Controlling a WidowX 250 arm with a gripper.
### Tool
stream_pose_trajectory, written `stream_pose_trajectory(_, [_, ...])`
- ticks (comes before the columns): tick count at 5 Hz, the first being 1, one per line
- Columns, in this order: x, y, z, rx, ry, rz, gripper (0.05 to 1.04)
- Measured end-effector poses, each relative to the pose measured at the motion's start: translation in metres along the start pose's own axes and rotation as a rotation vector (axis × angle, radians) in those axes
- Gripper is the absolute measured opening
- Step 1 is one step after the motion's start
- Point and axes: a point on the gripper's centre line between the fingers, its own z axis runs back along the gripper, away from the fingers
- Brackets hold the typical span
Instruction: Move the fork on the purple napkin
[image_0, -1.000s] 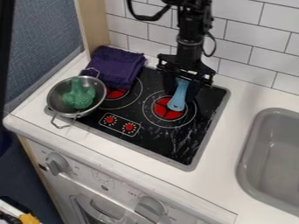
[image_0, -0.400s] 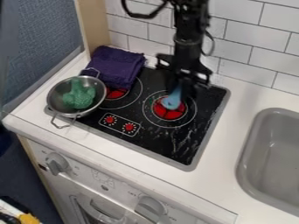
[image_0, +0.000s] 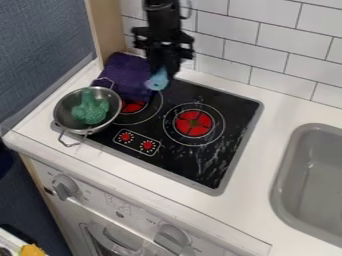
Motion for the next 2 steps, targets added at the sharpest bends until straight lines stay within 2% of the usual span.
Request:
stream_pose_trajectory(1, [0.009,0.020,0.017,0.022,-0.029,-0.016,0.348])
stream_pose_trajectory(2, [0.009,0.048,0.013,0.027,-0.012,0.019,0.348])
